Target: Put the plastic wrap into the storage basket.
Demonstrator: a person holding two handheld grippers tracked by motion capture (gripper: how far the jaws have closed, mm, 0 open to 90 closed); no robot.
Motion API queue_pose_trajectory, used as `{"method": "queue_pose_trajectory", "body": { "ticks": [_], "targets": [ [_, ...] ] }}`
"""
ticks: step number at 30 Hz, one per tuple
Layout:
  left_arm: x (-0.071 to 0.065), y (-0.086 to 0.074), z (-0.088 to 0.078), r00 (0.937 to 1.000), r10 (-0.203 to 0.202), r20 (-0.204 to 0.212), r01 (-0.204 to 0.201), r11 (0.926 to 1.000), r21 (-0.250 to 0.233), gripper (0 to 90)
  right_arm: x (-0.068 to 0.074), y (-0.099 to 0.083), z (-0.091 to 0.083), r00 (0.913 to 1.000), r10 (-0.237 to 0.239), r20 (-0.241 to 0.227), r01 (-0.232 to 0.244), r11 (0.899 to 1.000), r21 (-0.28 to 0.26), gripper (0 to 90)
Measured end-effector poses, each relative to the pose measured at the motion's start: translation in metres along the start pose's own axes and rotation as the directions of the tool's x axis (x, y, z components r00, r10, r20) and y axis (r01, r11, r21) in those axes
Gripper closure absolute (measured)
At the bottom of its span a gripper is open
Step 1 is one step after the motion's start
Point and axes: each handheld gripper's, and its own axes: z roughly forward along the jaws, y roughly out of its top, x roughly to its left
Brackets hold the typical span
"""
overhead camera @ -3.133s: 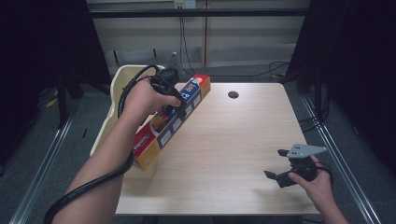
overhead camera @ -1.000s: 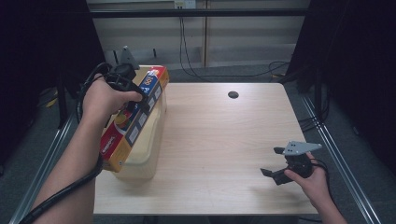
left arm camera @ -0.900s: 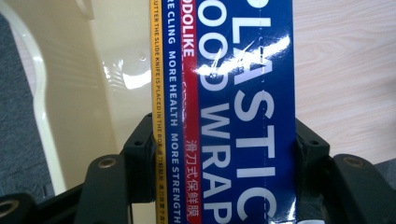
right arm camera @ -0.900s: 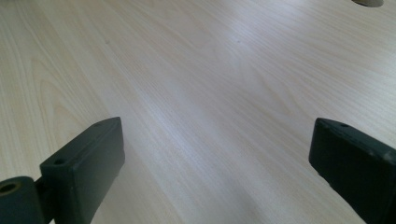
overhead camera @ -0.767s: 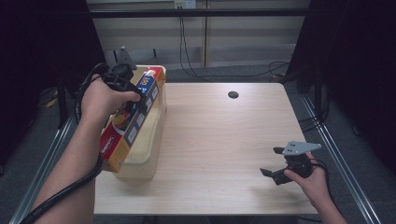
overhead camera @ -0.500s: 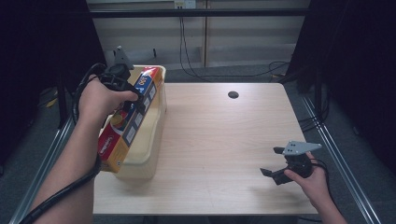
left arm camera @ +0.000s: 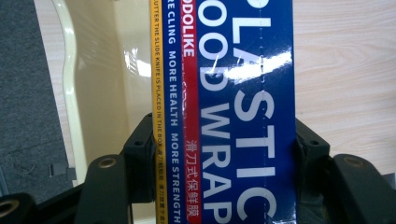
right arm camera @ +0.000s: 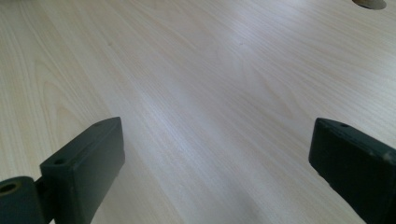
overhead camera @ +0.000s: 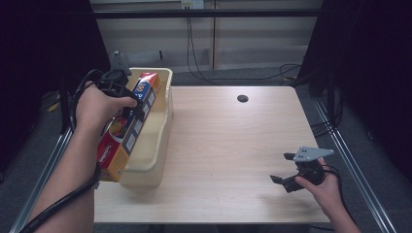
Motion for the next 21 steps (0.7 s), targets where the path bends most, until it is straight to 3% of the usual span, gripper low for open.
{"method": "queue_pose_trajectory", "body": {
  "ticks": [9,21],
  "targets": [
    [0.006,-0.002,0.009,0.9995,-0.029,-0.015,0.029,0.9995,0.010,40.4,0.000,0.000,0.001,1.0000,-0.001,-0.005,0.001,1.000,0.005,3.4],
    [0.005,0.000,0.018,0.9994,-0.031,-0.018,0.031,0.9992,0.026,40.3,0.001,0.000,0.001,1.0000,-0.005,0.000,0.005,1.000,0.004,3.4]
  ]
}}
